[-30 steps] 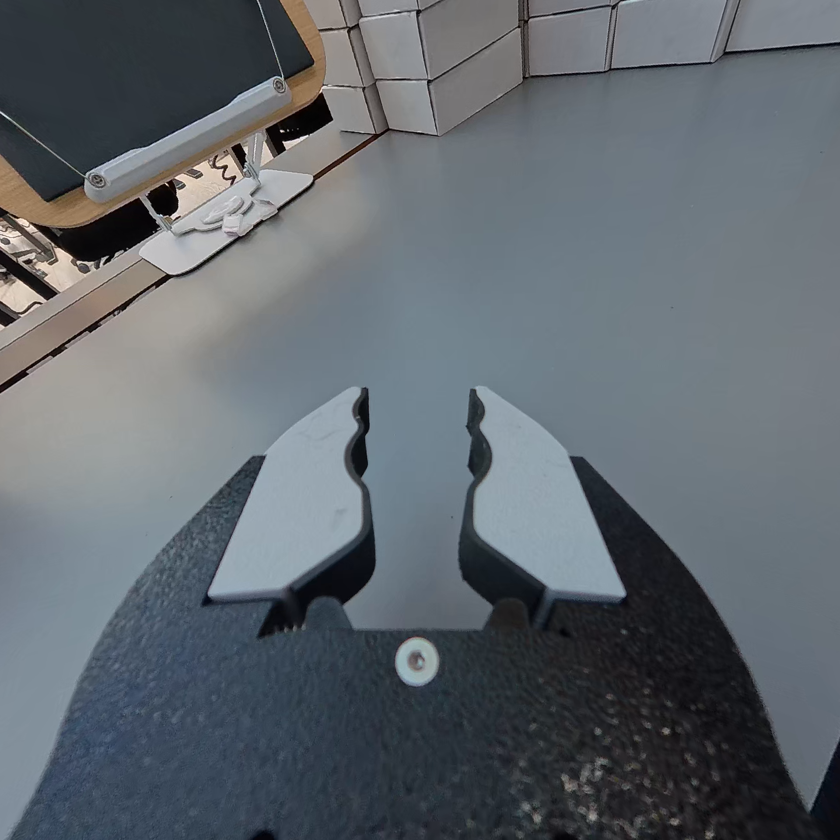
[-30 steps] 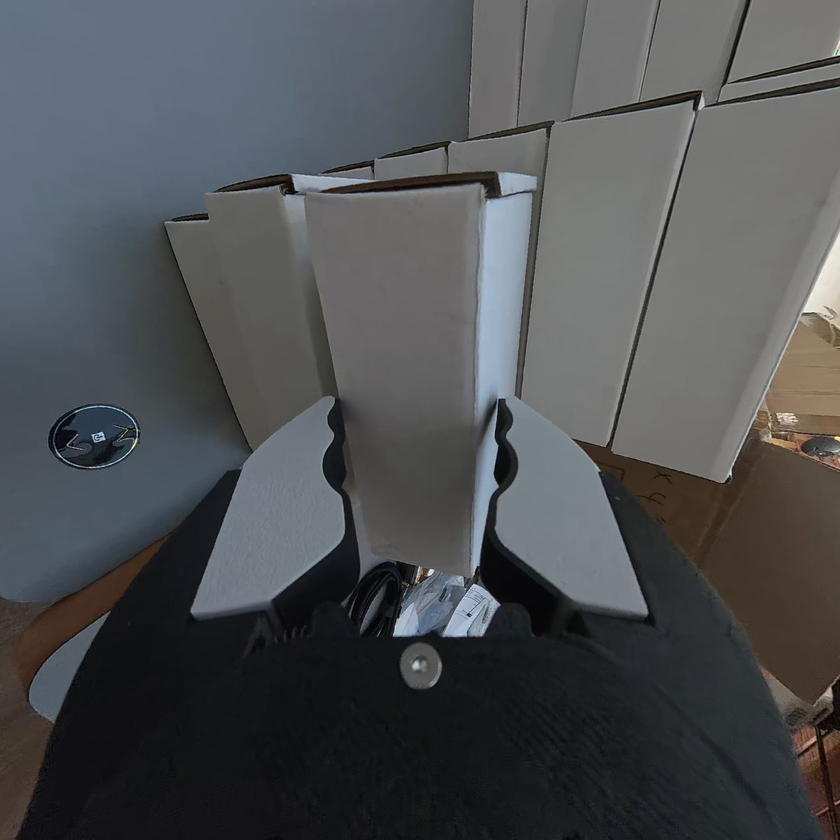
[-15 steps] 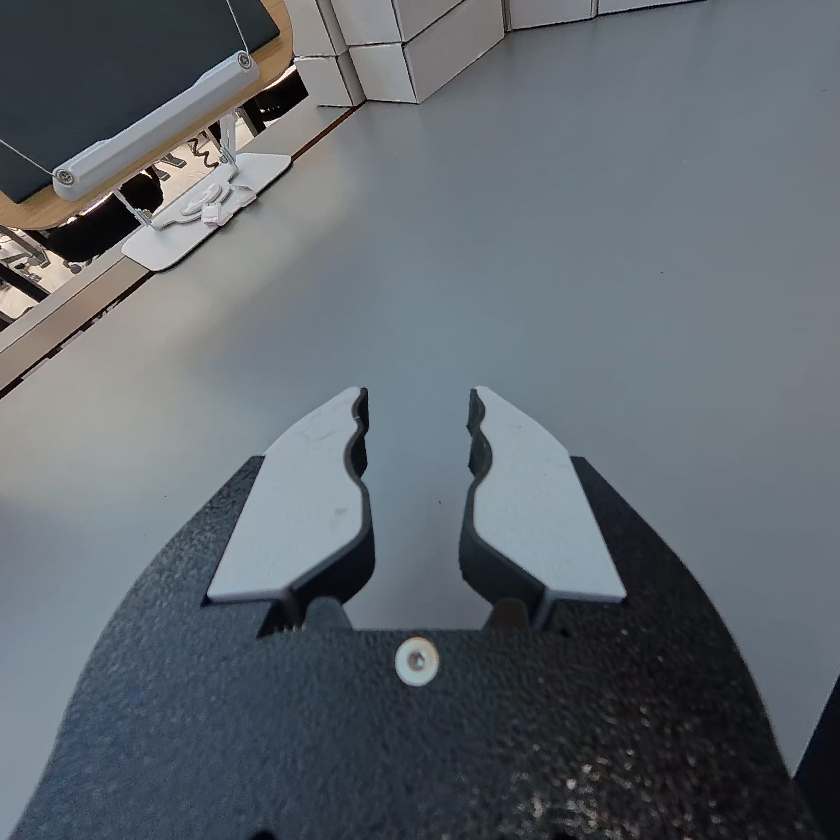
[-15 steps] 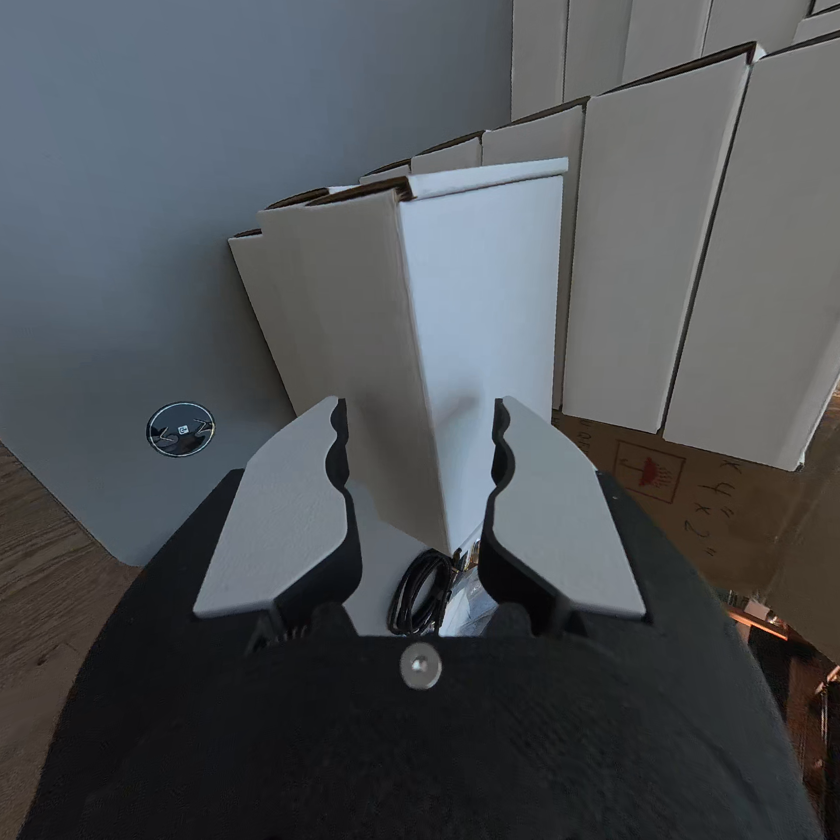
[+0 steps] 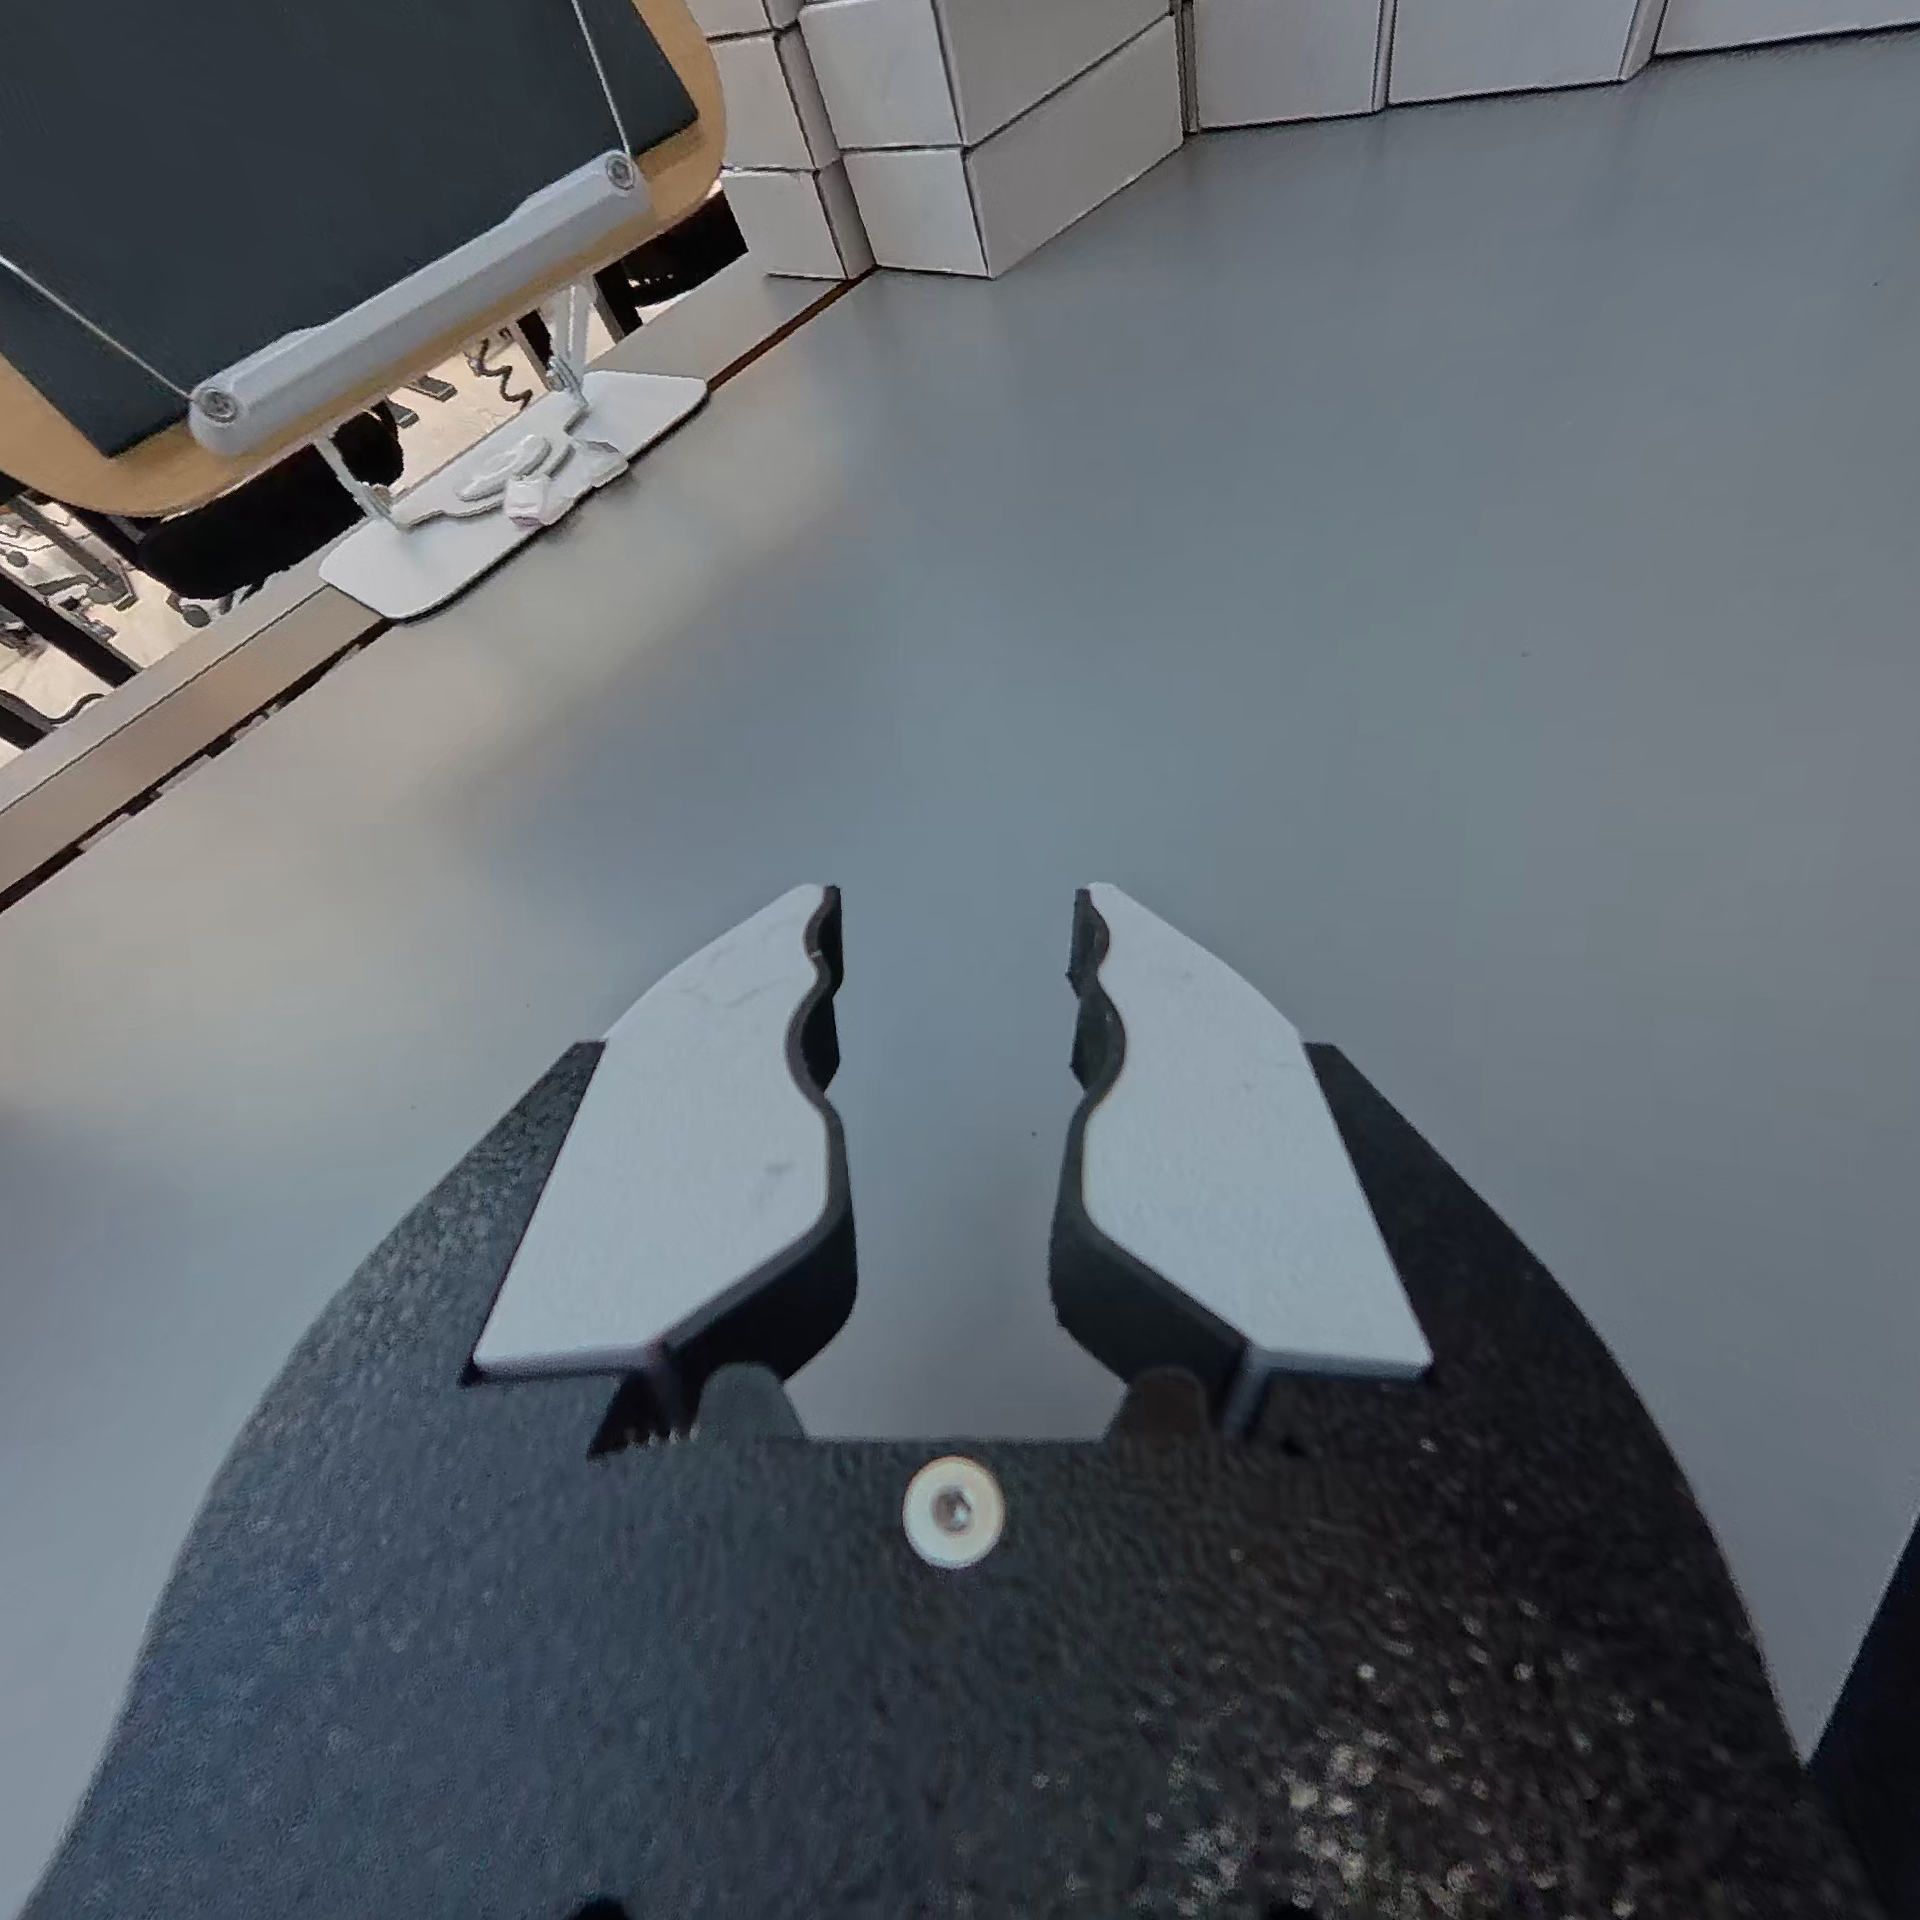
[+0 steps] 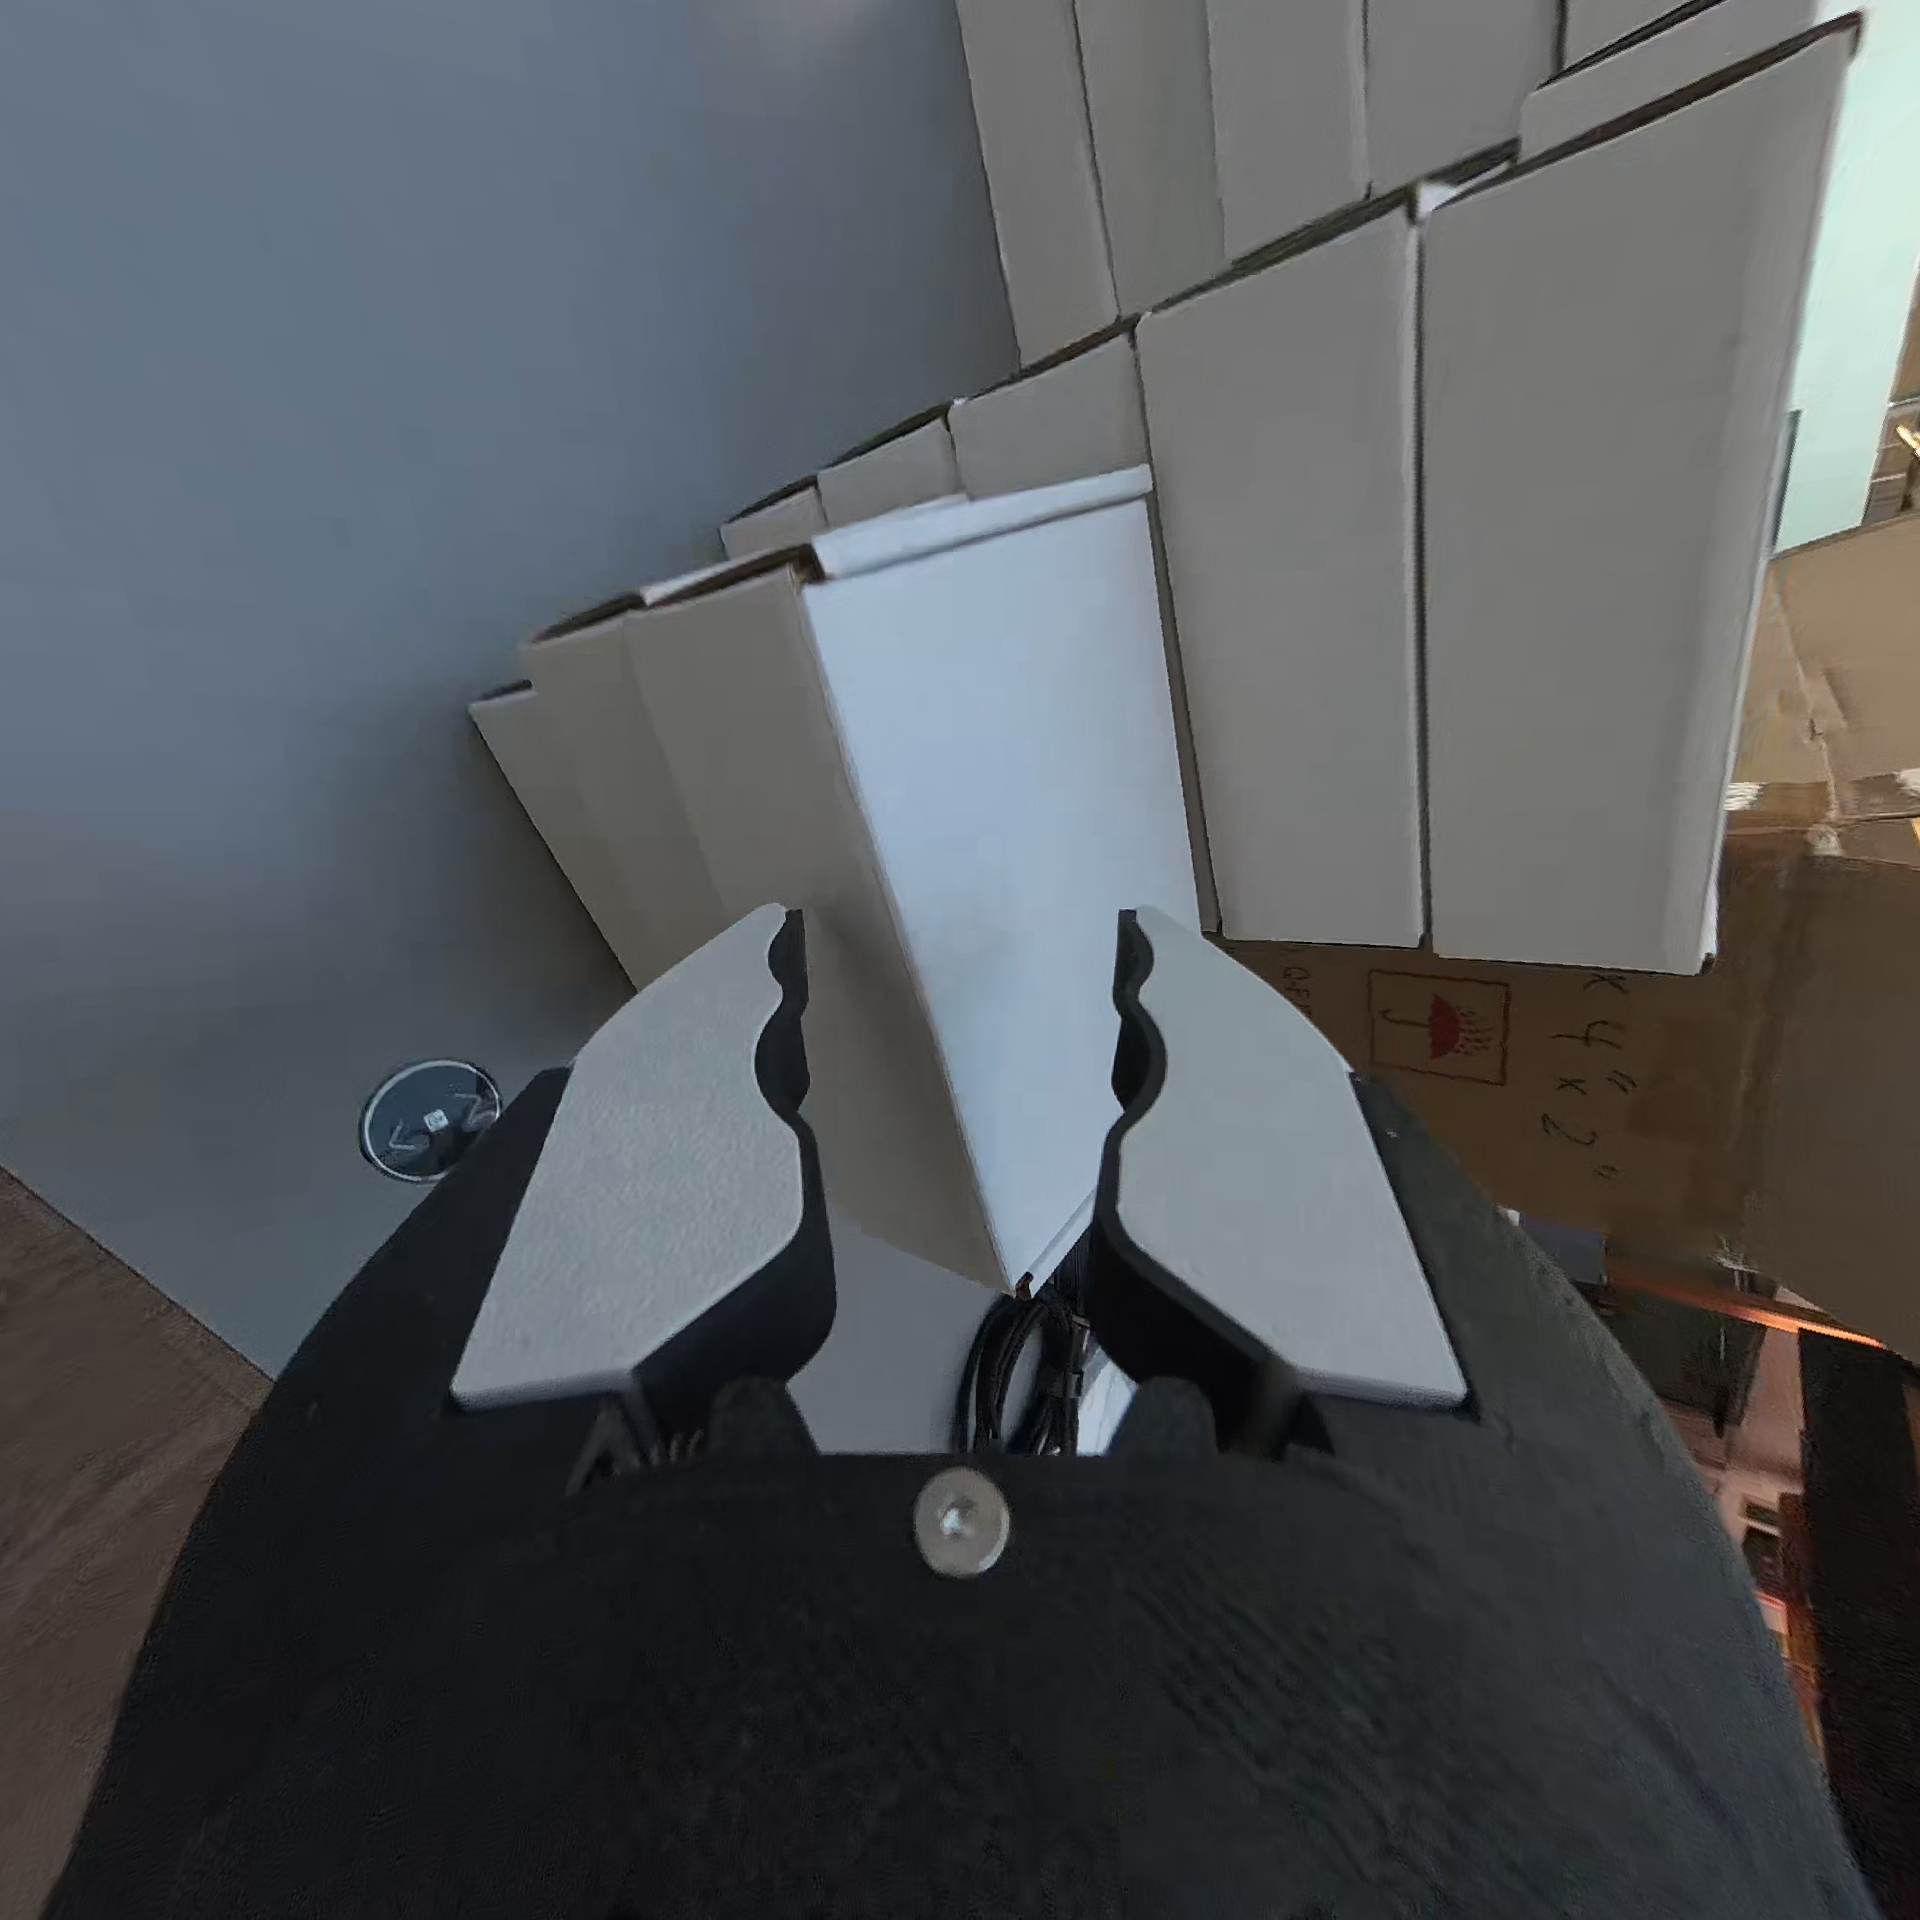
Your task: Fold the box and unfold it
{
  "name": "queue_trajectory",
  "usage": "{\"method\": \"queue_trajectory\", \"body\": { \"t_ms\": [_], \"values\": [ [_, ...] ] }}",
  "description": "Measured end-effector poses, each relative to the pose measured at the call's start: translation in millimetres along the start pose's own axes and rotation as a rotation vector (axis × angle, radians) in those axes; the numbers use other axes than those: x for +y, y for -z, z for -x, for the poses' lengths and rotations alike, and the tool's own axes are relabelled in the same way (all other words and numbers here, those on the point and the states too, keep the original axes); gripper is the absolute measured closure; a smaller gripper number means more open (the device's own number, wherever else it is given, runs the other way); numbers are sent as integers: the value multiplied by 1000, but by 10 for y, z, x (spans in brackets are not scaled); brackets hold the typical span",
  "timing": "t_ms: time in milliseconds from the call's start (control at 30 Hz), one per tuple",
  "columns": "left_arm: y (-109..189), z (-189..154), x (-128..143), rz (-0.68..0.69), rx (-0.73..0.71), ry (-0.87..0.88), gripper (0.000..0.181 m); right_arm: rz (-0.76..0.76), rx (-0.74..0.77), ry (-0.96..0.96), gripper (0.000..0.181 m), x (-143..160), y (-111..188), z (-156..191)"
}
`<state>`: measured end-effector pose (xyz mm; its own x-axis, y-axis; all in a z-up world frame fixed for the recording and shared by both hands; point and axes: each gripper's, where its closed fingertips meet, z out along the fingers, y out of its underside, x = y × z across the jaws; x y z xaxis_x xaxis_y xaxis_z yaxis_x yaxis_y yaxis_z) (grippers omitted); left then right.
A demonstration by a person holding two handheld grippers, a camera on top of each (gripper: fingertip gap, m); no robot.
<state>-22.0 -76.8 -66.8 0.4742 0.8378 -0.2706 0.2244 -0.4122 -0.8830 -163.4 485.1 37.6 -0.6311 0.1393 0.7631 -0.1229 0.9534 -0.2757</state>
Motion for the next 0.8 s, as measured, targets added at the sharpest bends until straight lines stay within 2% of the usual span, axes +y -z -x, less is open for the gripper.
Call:
{"method": "queue_trajectory", "body": {
  "t_ms": [100,200,333,467,600,800],
  "values": [
    [171,359,-7,-38,-95,49,139,-197,93,-99,126,-595,271,17],
    [371,1012,49,-32,-229,95,135,-396,94,-209,131,-1353,349,212],
    [594,2148,164,53,-441,57,126,-502,-72,-248,131,-2197,13,757],
    [599,3042,233,189,-494,-4,113,-627,-261,-218,131,-2931,-299,1224],
    [491,3671,316,316,-425,18,99,-682,-349,-211,131,-3328,-523,1348],
    [338,4322,431,400,-331,103,89,-716,-442,-236,131,-3552,-734,1430]
  ]
}}
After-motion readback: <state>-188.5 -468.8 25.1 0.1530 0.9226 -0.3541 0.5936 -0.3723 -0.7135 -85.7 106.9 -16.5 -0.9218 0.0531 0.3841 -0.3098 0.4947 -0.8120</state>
